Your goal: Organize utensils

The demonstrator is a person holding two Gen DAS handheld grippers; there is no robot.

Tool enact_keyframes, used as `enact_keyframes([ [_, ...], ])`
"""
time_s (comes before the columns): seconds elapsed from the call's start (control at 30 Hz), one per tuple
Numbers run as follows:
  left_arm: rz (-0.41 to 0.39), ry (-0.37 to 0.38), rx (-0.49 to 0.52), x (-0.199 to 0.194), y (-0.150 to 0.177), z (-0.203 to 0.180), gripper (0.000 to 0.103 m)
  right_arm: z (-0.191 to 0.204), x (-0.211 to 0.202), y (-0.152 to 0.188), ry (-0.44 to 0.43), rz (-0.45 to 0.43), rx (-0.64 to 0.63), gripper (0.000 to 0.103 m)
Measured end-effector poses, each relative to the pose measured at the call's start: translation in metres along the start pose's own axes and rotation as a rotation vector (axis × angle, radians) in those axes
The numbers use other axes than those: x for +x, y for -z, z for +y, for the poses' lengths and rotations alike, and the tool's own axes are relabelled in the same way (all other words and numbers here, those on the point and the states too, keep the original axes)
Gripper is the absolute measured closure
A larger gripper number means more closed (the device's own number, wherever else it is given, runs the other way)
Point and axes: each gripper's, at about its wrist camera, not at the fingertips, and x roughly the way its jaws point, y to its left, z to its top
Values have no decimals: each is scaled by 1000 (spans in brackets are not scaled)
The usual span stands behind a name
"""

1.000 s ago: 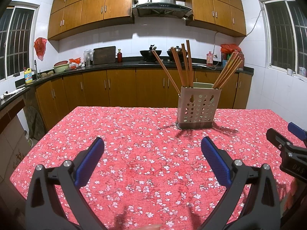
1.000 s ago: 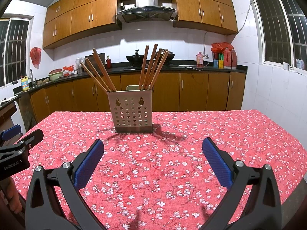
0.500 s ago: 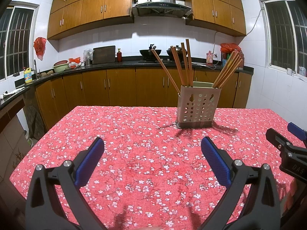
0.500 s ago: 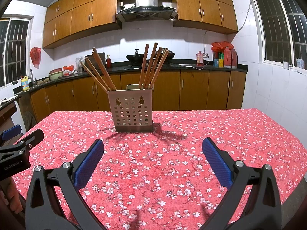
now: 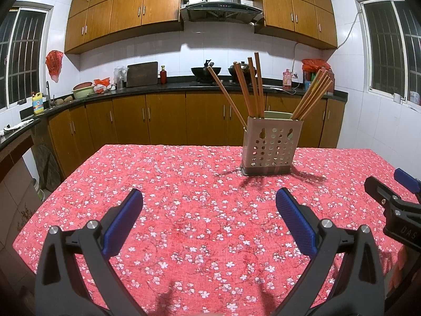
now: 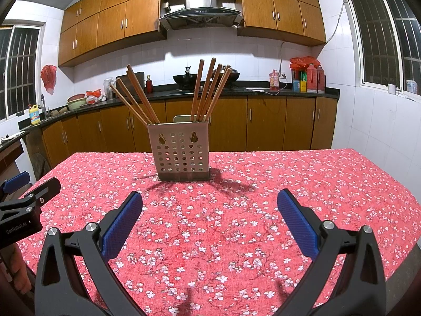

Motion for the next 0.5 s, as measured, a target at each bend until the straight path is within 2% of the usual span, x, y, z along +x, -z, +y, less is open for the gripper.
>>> enact_keyframes([
  [0.5,10,0,-1,0,2,0,4,1,1,4,-2,4,1,2],
])
